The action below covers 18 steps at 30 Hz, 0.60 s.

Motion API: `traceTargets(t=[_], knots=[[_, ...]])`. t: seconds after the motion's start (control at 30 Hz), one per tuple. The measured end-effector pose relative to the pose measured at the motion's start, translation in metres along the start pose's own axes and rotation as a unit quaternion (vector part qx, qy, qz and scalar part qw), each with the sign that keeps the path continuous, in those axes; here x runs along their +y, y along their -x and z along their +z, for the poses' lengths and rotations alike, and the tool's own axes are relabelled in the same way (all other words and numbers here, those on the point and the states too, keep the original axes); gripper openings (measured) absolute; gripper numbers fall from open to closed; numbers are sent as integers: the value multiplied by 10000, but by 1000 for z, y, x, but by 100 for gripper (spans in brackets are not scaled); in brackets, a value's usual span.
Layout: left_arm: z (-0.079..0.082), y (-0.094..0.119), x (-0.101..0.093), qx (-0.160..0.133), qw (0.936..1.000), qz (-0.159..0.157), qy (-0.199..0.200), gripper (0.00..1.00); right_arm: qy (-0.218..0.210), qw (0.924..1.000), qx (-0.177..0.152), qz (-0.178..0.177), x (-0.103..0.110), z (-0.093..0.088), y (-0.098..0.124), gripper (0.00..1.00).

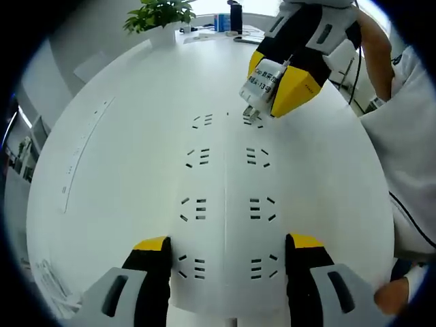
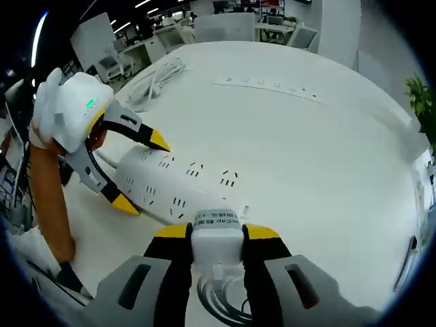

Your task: Straighten the power strip on the desk, plug the charger into it

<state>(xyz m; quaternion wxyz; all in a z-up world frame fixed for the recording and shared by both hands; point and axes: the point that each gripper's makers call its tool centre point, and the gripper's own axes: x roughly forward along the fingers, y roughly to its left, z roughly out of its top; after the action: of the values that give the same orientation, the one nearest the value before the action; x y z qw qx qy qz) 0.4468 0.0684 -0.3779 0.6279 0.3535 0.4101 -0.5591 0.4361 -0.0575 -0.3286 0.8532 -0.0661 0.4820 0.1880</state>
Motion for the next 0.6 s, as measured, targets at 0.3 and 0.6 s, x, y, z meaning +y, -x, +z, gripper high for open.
traceTargets(t=[0.3,0.6], knots=[[1,-1,-2,3,10000,15,-3,69,-220,9992,178,-286,-5,7,-3,28],[2,-2,-3,15,10000,36,22,69,-459,9969,398,-499,-7,19,-10,28]])
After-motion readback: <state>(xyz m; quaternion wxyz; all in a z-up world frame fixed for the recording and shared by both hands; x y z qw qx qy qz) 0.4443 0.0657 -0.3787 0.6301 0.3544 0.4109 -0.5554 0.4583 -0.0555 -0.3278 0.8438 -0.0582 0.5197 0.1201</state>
